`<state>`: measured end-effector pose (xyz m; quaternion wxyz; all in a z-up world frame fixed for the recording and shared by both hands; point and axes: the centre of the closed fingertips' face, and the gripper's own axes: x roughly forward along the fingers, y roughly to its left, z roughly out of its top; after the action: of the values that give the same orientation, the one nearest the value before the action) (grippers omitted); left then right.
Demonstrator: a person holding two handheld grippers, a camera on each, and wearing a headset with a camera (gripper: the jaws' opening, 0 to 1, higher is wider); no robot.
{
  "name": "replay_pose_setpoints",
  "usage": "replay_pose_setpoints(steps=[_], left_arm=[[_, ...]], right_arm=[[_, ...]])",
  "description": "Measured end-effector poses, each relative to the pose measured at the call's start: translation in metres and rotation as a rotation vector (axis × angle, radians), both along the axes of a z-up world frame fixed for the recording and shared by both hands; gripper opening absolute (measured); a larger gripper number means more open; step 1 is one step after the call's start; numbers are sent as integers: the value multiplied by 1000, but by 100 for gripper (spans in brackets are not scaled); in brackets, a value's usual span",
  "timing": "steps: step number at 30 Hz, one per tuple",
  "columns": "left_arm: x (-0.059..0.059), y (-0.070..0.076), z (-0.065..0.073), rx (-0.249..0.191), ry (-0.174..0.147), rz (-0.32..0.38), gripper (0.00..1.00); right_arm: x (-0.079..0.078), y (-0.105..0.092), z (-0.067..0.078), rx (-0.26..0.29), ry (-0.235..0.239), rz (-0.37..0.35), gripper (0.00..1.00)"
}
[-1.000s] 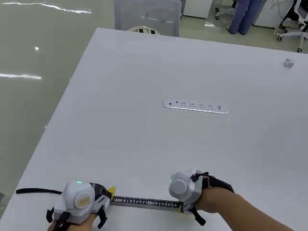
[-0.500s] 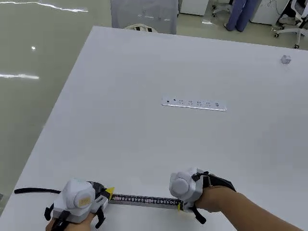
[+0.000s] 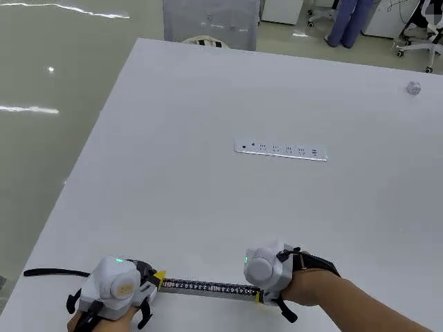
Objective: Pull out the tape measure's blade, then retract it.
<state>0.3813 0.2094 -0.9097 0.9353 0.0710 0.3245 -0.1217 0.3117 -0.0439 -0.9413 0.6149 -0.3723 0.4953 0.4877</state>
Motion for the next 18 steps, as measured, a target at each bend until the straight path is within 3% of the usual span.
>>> replay_pose_setpoints(steps=[18], left_arm=[[0,0,-1,-7,13,0,70]], right_arm=[[1,10,0,25,6,-5,14]])
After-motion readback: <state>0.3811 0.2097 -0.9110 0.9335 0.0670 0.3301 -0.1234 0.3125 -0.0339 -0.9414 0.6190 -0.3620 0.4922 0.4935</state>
